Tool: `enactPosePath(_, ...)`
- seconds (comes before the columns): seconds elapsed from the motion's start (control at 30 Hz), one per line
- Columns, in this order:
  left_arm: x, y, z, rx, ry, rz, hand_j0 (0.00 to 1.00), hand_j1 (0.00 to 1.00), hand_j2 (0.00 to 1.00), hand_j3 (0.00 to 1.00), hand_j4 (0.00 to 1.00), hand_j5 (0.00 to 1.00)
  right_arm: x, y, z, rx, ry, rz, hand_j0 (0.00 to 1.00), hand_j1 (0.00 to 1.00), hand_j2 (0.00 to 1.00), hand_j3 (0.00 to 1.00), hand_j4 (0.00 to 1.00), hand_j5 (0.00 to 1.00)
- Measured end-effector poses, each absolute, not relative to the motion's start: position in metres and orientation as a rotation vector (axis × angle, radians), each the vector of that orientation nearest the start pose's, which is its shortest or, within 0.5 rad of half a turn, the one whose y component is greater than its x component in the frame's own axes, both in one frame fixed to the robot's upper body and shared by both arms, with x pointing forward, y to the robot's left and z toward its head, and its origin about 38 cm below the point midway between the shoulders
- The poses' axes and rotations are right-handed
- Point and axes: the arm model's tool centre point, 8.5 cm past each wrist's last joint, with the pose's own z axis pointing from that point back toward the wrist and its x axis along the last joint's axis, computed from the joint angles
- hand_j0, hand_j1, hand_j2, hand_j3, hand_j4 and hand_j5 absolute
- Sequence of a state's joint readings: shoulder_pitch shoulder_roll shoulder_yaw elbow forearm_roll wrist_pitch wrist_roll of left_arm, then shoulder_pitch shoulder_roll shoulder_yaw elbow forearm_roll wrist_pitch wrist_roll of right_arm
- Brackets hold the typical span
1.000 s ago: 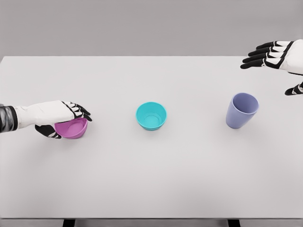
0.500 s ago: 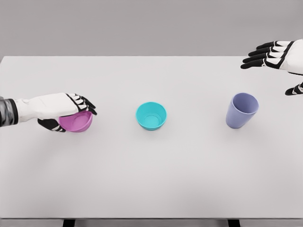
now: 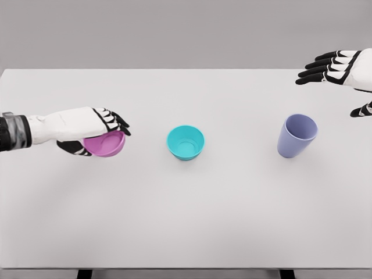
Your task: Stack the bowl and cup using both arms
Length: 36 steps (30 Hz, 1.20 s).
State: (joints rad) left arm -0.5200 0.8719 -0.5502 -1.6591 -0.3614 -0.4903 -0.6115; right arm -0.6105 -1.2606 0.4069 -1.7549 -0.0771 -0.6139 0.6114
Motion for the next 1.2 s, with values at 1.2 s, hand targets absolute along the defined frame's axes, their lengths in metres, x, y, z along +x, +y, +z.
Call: enactPosePath(1.2, 0.408, 0.214, 0.229, 0.281, -1.551, -2.176, 0.66, 0.66, 0.66, 0.66, 0.66, 0.66, 0.358, -0.361, 0.380, 0.635, 2.139, -2.859, 1.00, 1.00, 1.00, 1.00, 1.00, 1.00)
